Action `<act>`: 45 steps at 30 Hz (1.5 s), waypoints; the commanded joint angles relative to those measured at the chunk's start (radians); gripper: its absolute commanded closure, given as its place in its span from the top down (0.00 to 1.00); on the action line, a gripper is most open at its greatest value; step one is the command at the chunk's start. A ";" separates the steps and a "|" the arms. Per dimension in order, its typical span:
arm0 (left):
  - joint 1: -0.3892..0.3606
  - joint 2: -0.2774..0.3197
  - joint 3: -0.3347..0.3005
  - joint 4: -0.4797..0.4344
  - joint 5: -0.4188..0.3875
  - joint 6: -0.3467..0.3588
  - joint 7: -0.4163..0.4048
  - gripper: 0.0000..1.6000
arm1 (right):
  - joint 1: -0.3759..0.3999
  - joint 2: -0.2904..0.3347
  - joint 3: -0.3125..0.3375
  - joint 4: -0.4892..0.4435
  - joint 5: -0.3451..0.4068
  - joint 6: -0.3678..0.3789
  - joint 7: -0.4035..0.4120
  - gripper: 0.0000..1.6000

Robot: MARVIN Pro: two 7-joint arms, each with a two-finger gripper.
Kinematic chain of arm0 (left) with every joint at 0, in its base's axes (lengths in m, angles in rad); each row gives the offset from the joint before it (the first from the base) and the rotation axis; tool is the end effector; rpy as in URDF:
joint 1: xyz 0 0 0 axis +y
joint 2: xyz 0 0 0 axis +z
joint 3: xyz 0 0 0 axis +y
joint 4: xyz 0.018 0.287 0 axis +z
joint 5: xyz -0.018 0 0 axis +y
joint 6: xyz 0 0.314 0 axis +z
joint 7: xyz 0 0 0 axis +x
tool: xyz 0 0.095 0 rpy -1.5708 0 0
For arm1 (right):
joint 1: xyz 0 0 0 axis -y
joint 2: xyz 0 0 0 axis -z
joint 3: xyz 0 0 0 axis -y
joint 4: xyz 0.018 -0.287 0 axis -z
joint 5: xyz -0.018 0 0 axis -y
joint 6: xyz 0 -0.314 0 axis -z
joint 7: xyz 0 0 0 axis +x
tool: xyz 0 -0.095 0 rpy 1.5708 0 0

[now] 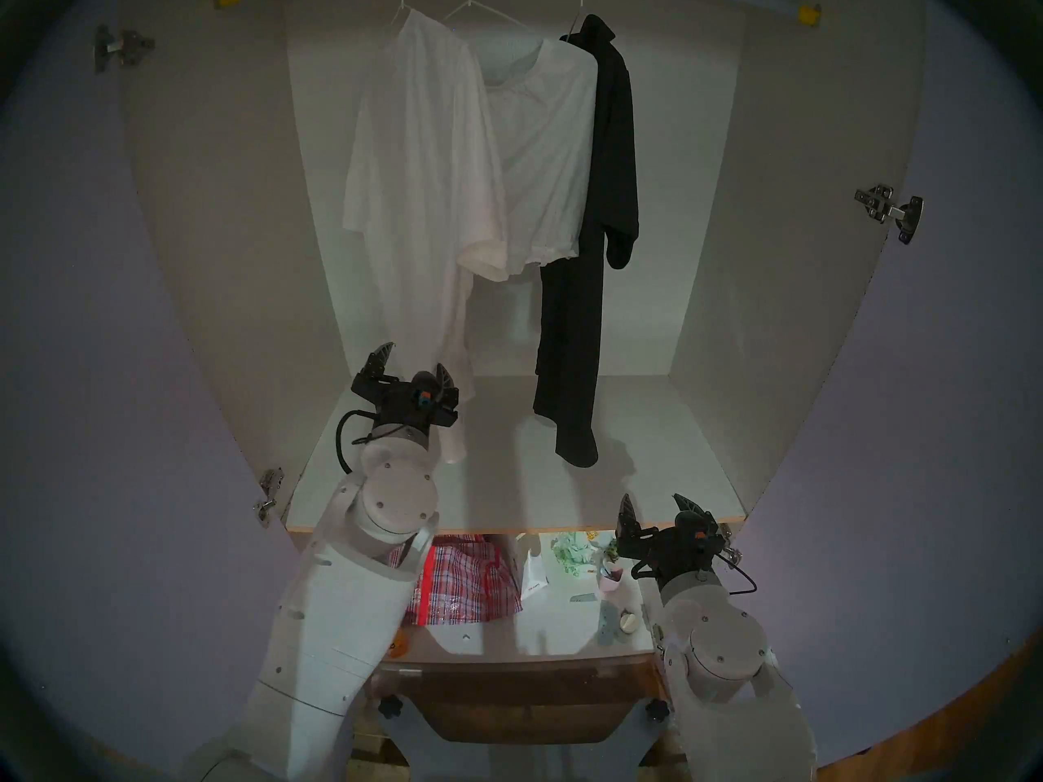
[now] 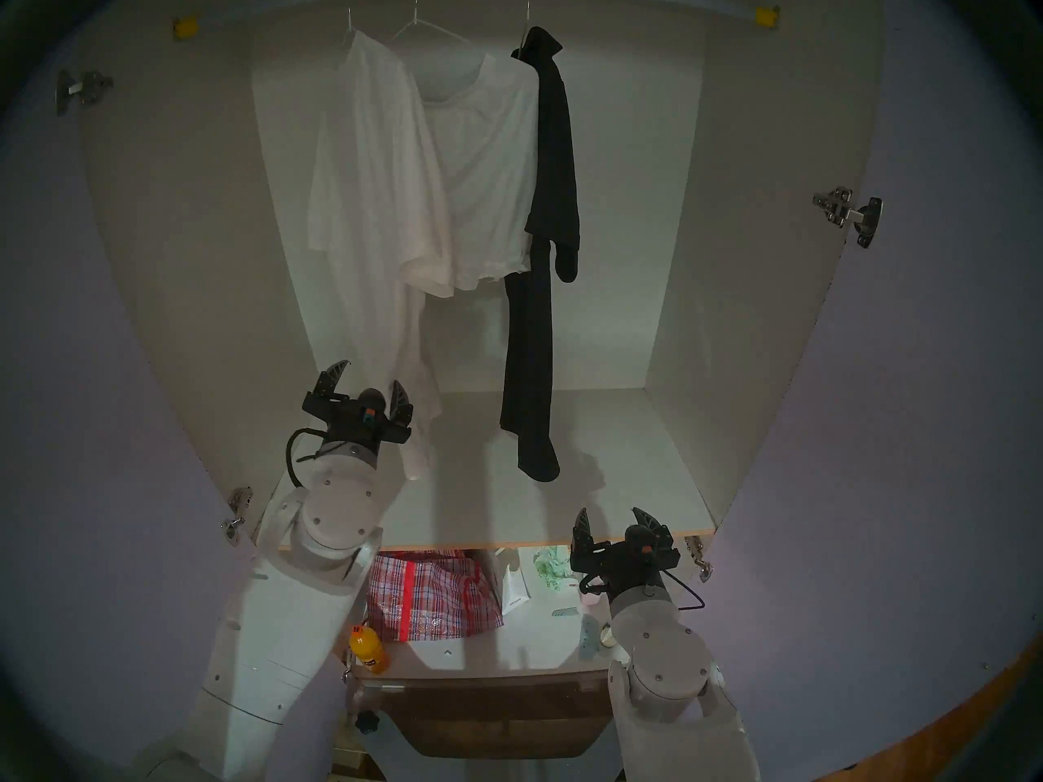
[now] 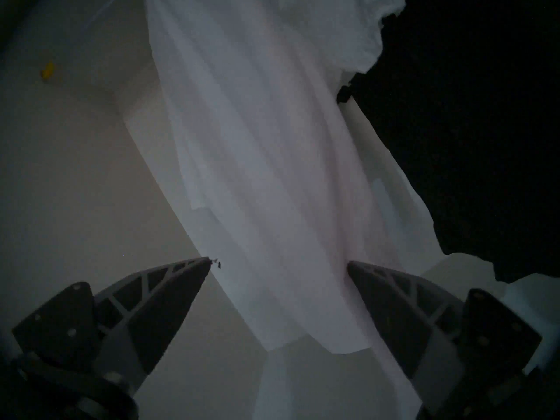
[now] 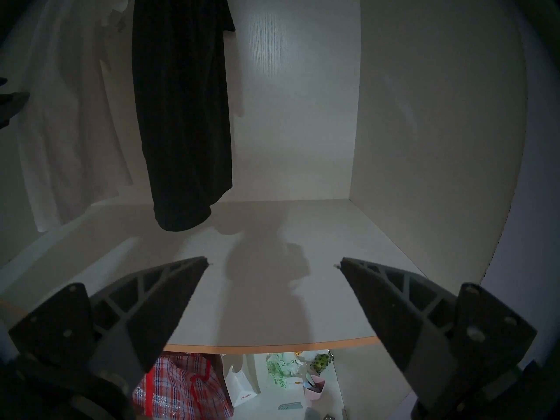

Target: Move and arrange clothes and pants in the wardrobe

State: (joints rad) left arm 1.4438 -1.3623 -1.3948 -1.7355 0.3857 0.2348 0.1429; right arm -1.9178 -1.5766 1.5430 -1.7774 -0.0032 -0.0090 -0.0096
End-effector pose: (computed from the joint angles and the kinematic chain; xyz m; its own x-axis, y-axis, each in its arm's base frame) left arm 0.4499 -0.0001 -0.2035 -0.0888 -0.5583 0.8249 0.1116 -0.8285 -0.5488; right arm 0.3218 0.0121 -0.3501 0.1310 -0.0084 0.9913 0.0151 -0.9998 -0.0105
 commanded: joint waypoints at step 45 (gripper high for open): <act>0.107 0.416 -0.035 -0.245 -0.009 0.092 -0.255 1.00 | 0.009 -0.005 -0.001 -0.027 0.001 -0.005 0.002 1.00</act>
State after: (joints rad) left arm 1.5627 -0.9563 -1.3869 -1.9162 0.4164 0.3342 -0.0894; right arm -1.9185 -1.5787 1.5446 -1.7784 -0.0040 -0.0089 -0.0077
